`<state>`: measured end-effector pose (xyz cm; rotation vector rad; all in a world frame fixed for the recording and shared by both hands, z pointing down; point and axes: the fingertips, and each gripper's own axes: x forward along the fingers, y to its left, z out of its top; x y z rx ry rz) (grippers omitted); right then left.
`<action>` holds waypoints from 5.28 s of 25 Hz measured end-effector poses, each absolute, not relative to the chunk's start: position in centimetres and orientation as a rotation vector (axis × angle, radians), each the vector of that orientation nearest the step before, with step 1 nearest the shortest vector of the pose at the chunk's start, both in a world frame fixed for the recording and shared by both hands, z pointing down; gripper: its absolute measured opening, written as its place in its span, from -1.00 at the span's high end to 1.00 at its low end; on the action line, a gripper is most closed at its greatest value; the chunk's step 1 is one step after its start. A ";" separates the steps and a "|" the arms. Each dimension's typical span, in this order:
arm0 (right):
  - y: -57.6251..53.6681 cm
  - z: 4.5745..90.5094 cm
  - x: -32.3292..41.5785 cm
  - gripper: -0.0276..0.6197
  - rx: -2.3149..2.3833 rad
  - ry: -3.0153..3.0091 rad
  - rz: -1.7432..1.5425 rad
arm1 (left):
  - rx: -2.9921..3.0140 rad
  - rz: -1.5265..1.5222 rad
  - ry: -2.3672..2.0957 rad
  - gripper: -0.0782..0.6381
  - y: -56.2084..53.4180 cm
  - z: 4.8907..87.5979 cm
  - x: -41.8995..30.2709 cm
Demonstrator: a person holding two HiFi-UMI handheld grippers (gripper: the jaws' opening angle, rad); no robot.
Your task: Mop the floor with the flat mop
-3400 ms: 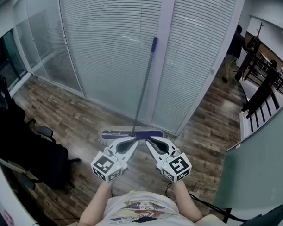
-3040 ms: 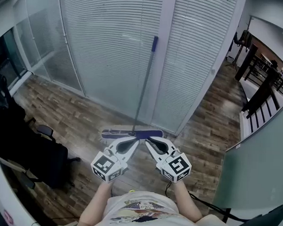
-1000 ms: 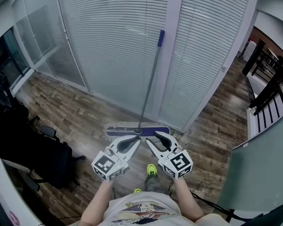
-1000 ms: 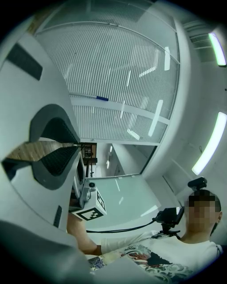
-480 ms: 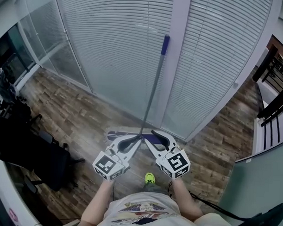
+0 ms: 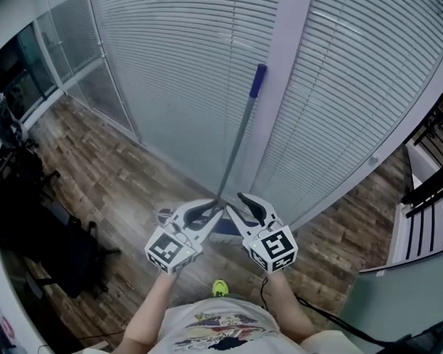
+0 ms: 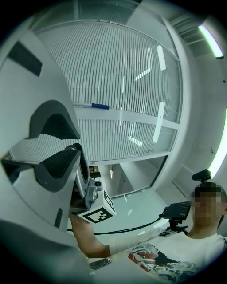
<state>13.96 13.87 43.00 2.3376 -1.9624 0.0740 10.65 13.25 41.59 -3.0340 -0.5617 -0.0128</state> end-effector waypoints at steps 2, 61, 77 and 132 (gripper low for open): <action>13.7 43.2 15.1 0.52 2.341 -1.978 0.079 | -3.040 -0.024 -0.558 0.64 13.1 42.0 11.9; -5.2 44.8 52.1 0.54 2.685 -1.479 0.237 | -3.069 -0.046 -0.821 0.64 -9.3 43.7 40.2; -3.7 44.2 43.3 0.58 2.645 -1.724 0.129 | -2.901 0.180 -1.026 0.23 -3.9 37.3 39.2; 17.1 46.2 15.7 0.55 1.769 -2.407 0.114 | -3.060 0.074 -0.248 0.42 21.1 34.8 16.0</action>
